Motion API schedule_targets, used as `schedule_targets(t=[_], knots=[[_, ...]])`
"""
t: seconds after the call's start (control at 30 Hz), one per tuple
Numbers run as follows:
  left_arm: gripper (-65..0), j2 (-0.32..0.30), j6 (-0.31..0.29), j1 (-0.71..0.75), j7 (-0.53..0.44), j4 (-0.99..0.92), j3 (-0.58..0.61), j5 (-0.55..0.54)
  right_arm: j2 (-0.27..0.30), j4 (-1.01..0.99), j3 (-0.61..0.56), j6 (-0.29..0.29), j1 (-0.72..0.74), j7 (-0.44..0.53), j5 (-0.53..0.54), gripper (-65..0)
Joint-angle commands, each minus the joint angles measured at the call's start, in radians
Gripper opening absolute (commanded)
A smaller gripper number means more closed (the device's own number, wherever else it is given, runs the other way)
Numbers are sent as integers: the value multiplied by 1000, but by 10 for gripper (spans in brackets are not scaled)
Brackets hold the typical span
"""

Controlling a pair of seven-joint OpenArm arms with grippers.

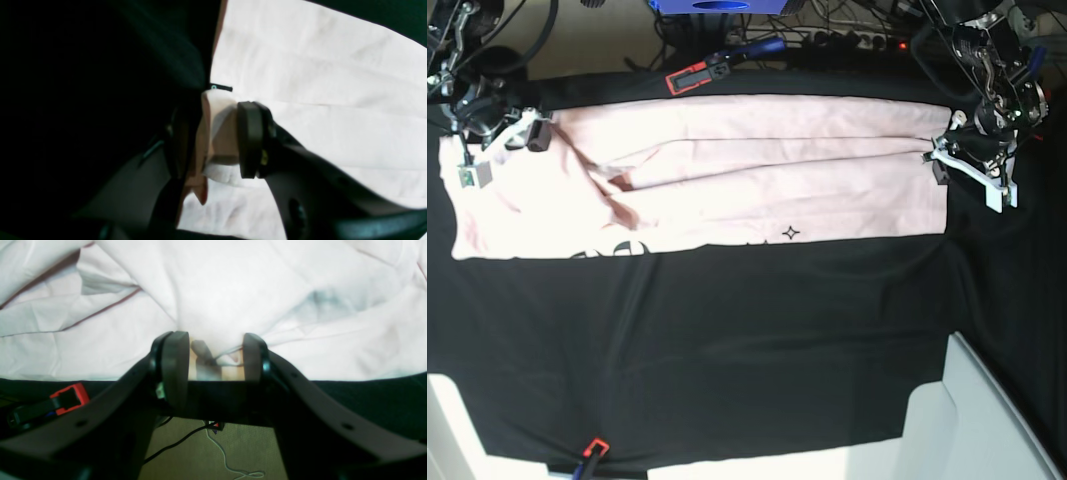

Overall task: Fold the T-shirt properly
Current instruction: 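Hold both strip ends and pull them taut with both grippers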

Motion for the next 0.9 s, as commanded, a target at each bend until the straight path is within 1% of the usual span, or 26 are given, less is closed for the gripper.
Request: schedule_targets(t=[0.0, 0.1, 0.13, 0.2, 0.3, 0.33, 0.37, 0.47, 0.67, 0.87], knots=[[-401, -16, -4, -5, -15, 14, -2, -9, 11, 14, 0, 7, 1, 13, 11, -398], [-400, -16, -4, -6, -15, 14, -2, -9, 11, 14, 0, 7, 1, 13, 11, -398], [-386, -16, -4, -8, -15, 14, -2, -9, 11, 14, 0, 7, 1, 13, 11, -398], [-319, -18, -4, -8, -15, 14, -2, -9, 11, 14, 0, 7, 1, 13, 11, -398], [-175, -31, -4, -5, -15, 12, -1, -10, 11, 14, 0, 7, 1, 13, 11, -398], [-139, -33, -4, -6, -15, 12, -1, -10, 11, 14, 0, 7, 1, 13, 11, -398], [-124, -35, -4, -6, -15, 12, -1, -14, 11, 14, 0, 9, 1, 13, 11, -398], [-124, -35, -4, -15, -15, -3, -2, -14, 11, 14, 0, 9, 1, 13, 11, -398], [-123, -36, -4, -74, -15, -158, -2, -10, 11, 14, 0, 9, 1, 13, 11, -398], [-128, -22, -4, -80, -16, -169, 8, -15, 11, 14, 2, 9, 1, 13, 11, -398]])
